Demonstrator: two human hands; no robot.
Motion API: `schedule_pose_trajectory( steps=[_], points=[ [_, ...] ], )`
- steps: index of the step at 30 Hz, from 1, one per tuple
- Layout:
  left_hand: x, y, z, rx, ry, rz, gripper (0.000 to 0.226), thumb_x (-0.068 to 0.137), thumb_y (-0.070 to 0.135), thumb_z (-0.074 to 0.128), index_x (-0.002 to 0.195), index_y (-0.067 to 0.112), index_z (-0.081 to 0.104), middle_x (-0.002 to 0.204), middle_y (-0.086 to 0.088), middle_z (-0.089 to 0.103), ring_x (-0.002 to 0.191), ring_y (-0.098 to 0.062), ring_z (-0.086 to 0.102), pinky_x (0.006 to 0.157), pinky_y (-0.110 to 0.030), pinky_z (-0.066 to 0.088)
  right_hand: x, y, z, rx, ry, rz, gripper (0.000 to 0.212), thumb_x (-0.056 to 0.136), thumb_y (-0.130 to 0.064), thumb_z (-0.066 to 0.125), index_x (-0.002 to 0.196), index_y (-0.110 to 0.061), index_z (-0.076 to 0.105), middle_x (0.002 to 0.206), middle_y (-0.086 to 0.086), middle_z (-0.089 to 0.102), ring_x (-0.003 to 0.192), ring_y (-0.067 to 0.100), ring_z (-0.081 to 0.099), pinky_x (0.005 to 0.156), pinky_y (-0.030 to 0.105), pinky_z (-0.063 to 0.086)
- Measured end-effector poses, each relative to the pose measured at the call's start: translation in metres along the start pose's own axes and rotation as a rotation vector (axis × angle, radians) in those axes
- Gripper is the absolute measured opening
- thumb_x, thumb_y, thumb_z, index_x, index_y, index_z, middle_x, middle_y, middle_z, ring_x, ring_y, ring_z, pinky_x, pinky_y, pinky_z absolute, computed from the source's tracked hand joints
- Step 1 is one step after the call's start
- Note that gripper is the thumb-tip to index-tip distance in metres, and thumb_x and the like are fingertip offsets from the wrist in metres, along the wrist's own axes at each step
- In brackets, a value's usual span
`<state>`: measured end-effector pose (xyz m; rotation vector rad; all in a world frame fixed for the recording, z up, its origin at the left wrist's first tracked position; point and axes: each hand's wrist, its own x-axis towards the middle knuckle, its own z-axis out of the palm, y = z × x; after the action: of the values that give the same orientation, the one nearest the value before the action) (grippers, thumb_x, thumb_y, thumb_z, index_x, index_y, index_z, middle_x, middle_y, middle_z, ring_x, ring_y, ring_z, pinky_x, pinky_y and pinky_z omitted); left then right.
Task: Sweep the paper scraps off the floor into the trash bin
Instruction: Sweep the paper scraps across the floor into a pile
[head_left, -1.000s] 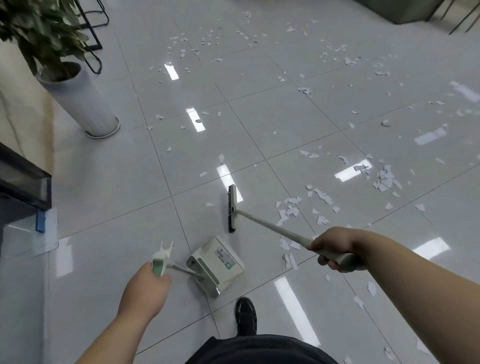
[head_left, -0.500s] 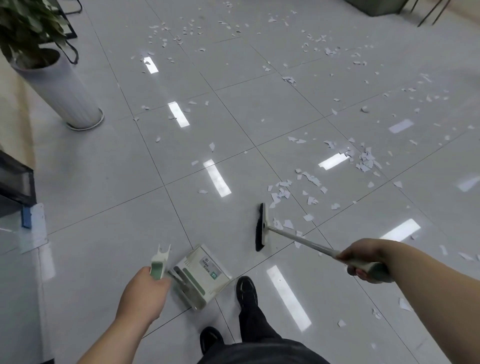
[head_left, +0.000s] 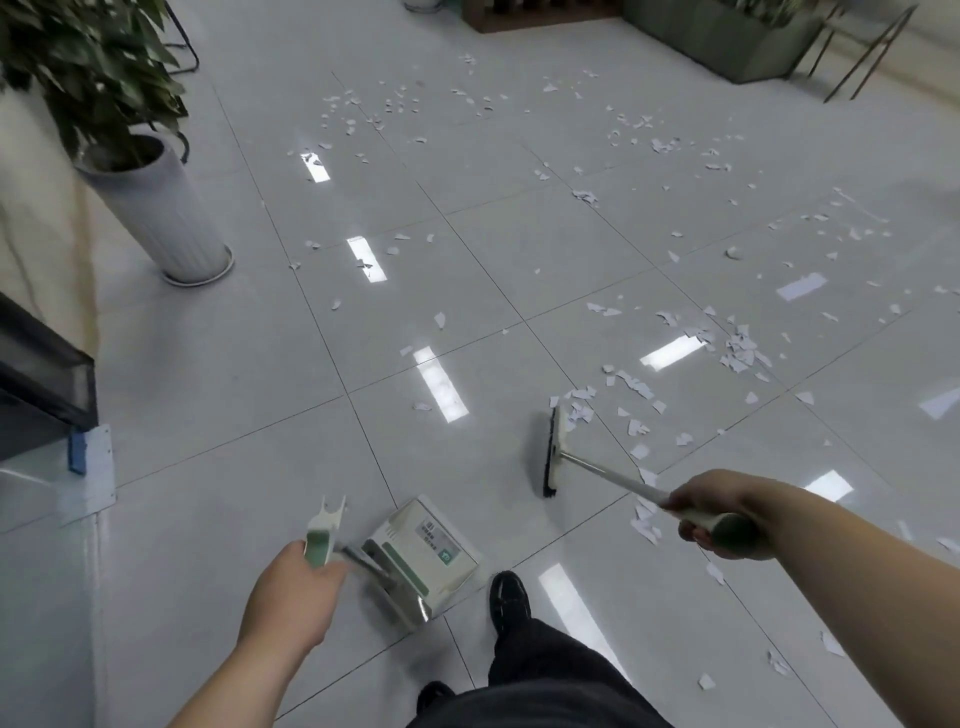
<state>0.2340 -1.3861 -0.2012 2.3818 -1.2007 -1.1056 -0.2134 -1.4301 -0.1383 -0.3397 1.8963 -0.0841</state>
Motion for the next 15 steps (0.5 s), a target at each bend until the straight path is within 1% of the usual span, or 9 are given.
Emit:
schedule_pose_trajectory(
  steps=[2,5,7,10,15],
  points=[
    [0.001,0.002,-0.009,-0.032,0.014,-0.013,0.008,0.085,0.021,0.056,0.082,0.013,0.055,0.055,-0.006,0.053,0.043,-0.027,0.049,0.047,-0.025,0.039,0.0,-0.021,0.019,0.005,-0.075,-0.033,0.019,0.098,-0.021,0.06,0.107,-0.006,0.054,0.067,0.011,0.056,0.045,0.015,0.043,0.044,0.019,0.039],
    [0.007,0.008,-0.019,-0.109,0.026,-0.048,0.007,0.085,0.019,0.056,0.082,0.013,0.053,0.049,-0.002,0.048,0.038,-0.024,0.044,0.047,-0.024,0.035,0.006,-0.063,0.052,-0.015,-0.205,-0.083,0.017,0.099,-0.026,0.058,0.106,-0.011,0.052,0.066,0.007,0.055,0.04,0.012,0.04,0.039,0.017,0.037],
    [0.013,0.014,-0.024,-0.137,0.041,-0.077,0.009,0.085,0.019,0.057,0.079,0.014,0.052,0.046,-0.001,0.048,0.04,-0.023,0.043,0.049,-0.026,0.036,0.012,-0.094,0.077,-0.051,-0.266,-0.116,0.017,0.099,-0.028,0.058,0.104,-0.013,0.052,0.066,0.006,0.054,0.04,0.011,0.04,0.039,0.018,0.036],
    [0.026,0.027,-0.029,-0.185,0.07,-0.119,0.016,0.086,0.017,0.056,0.074,0.015,0.046,0.048,-0.001,0.043,0.041,-0.022,0.039,0.046,-0.025,0.033,0.033,-0.142,0.108,-0.064,-0.355,-0.134,0.017,0.098,-0.027,0.06,0.104,-0.013,0.052,0.067,0.006,0.053,0.039,0.011,0.041,0.036,0.018,0.037],
    [0.061,0.054,-0.025,-0.186,0.098,-0.195,0.009,0.088,0.015,0.055,0.086,0.006,0.051,0.054,-0.005,0.047,0.041,-0.022,0.043,0.043,-0.024,0.034,0.079,-0.22,0.138,-0.103,-0.442,-0.094,0.019,0.098,-0.025,0.06,0.108,-0.011,0.052,0.068,0.006,0.053,0.038,0.011,0.043,0.036,0.017,0.04]
  ],
)
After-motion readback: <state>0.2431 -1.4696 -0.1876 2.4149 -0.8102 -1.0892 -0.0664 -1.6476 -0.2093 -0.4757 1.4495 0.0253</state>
